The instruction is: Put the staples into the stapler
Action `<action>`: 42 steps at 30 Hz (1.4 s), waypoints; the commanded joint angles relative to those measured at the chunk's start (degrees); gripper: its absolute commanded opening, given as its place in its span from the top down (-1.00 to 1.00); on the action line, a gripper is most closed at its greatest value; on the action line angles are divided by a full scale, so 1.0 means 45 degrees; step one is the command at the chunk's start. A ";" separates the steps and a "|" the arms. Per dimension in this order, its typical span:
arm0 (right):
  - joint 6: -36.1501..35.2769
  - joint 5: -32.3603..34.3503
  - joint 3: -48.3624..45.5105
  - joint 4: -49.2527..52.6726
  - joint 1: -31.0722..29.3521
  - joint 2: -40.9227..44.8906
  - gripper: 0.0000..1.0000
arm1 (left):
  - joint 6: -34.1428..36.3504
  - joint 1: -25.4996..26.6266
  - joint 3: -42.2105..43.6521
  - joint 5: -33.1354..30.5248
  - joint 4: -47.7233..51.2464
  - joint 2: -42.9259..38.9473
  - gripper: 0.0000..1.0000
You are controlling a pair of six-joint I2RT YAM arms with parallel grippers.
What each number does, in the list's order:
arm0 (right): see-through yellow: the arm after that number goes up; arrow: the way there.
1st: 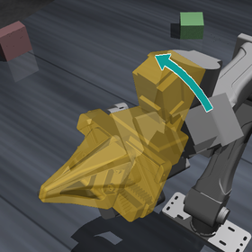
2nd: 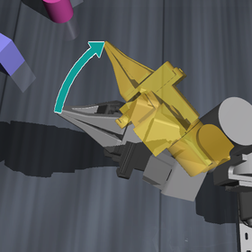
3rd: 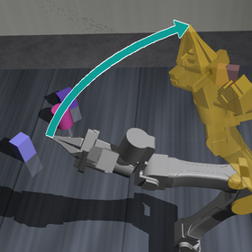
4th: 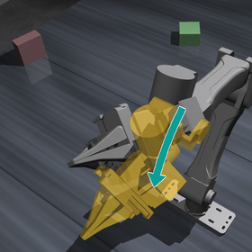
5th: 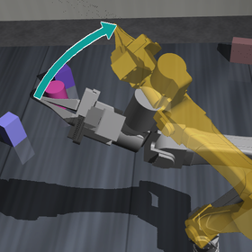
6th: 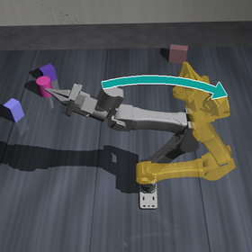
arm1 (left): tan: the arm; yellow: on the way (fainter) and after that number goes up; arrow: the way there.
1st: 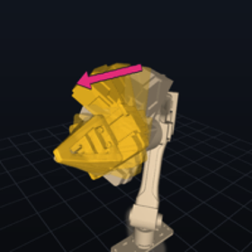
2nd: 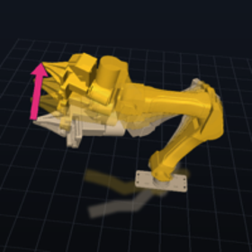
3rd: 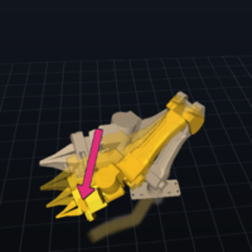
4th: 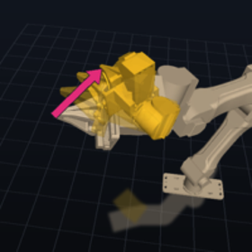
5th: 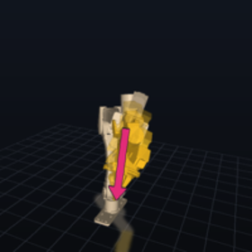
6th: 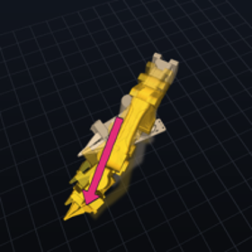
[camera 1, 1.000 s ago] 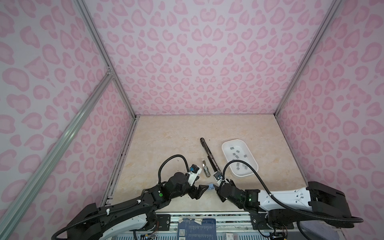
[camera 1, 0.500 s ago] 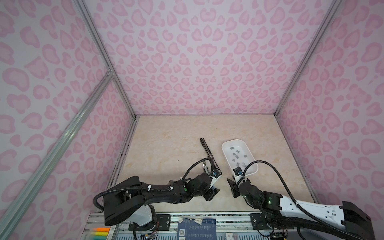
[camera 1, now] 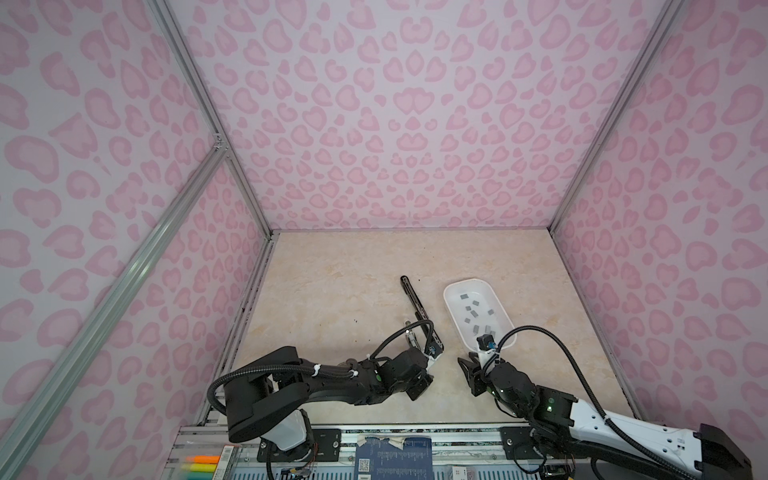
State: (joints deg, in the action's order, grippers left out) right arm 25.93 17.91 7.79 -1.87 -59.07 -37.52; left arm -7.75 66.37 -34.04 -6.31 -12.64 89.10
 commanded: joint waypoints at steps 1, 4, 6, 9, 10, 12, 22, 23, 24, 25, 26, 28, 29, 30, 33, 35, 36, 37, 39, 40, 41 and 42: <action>0.0047 -0.0075 0.0078 -0.0151 0.0016 -0.0025 0.20 | 0.0202 -0.0003 -0.0265 0.0281 -0.0022 0.0225 0.11; 0.0031 0.0013 0.0037 -0.0171 0.0004 0.0057 0.19 | 0.0277 -0.0002 -0.0184 0.0252 -0.0064 0.0127 0.16; 0.0016 0.0042 0.0026 -0.0206 0.0023 0.0055 0.19 | 0.0326 -0.0002 -0.0103 0.0210 -0.0057 0.0005 0.16; 0.0009 0.0010 0.0048 -0.0230 0.0031 -0.0096 0.18 | 0.0381 -0.0002 0.0062 0.0268 -0.0115 -0.0134 0.15; 0.0012 -0.0015 0.0065 -0.0229 0.0035 -0.0139 0.17 | 0.0357 -0.0012 0.0066 0.0268 -0.0120 -0.0133 0.13; 0.0032 -0.0049 0.0090 -0.0223 0.0037 -0.0192 0.17 | 0.0348 -0.0002 0.0004 0.0336 -0.0038 -0.0095 0.13; 0.0009 -0.0139 0.0071 -0.0246 0.0040 -0.0175 0.16 | 0.0348 -0.0002 0.0055 0.0580 -0.0052 -0.0328 0.61; -0.0004 -0.0232 0.0094 -0.0268 0.0040 -0.0244 0.15 | 0.0323 -0.0002 0.0095 0.0616 -0.0061 -0.0415 0.68; -0.0023 -0.0389 0.0140 -0.0274 0.0007 -0.0339 0.16 | 0.0282 -0.0004 0.0126 0.0620 -0.0080 -0.0505 0.74; -0.0086 -0.0572 0.0182 -0.0291 0.0005 -0.0443 0.16 | 0.0242 -0.0003 0.0153 0.0638 -0.0082 -0.0618 0.76; -0.0178 -0.0879 0.0269 -0.0317 0.0018 -0.0560 0.16 | 0.0182 -0.0009 0.0173 0.0672 -0.0047 -0.0779 0.81; -0.0384 -0.1674 0.0315 -0.0656 0.0011 -0.0795 0.16 | 0.0150 -0.0004 0.0265 0.0846 -0.0032 -0.1139 0.85; -0.0409 -0.2081 0.0319 -0.0941 -0.0041 -0.0903 0.15 | 0.0129 -0.0007 0.0337 0.0957 -0.0076 -0.1379 0.86; -0.0423 -0.2335 0.0307 -0.1167 -0.0104 -0.1014 0.16 | 0.0119 -0.0004 0.0441 0.1048 -0.0115 -0.1591 0.86; -0.0382 -0.2419 0.0368 -0.1742 -0.0542 -0.1285 0.15 | 0.0041 0.0004 0.0731 0.1274 -0.0121 -0.2324 0.89; -0.0297 -0.2408 0.0379 -0.2106 -0.0799 -0.1480 0.15 | 0.0009 0.0017 0.0939 0.1380 -0.0169 -0.2783 0.90; -0.0254 -0.2435 0.0378 -0.2333 -0.0880 -0.1606 0.15 | -0.0015 0.0034 0.1012 0.1413 -0.0197 -0.2987 0.91; -0.0184 -0.2486 0.0416 -0.2629 -0.1006 -0.1854 0.15 | -0.0064 0.0034 0.1089 0.1411 -0.0236 -0.3202 0.91; -0.0128 -0.2606 0.0540 -0.2981 -0.1203 -0.2341 0.16 | -0.0178 0.0027 0.1126 0.1421 -0.0223 -0.3481 0.92; -0.0114 -0.2641 0.0658 -0.3185 -0.1357 -0.2725 0.16 | -0.0157 0.0034 0.1133 0.1557 -0.0199 -0.3585 0.92; -0.0138 -0.2619 0.0755 -0.3300 -0.1483 -0.3026 0.16 | -0.0138 0.0056 0.1151 0.1647 -0.0208 -0.3660 0.92; -0.0164 -0.2619 0.0877 -0.3387 -0.1566 -0.3315 0.16 | -0.0152 0.0082 0.1187 0.1655 -0.0244 -0.3731 0.92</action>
State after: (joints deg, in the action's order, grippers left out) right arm 24.91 7.01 10.90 -12.95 -65.25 -50.28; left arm -7.97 66.57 -29.02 -0.27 -11.90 73.28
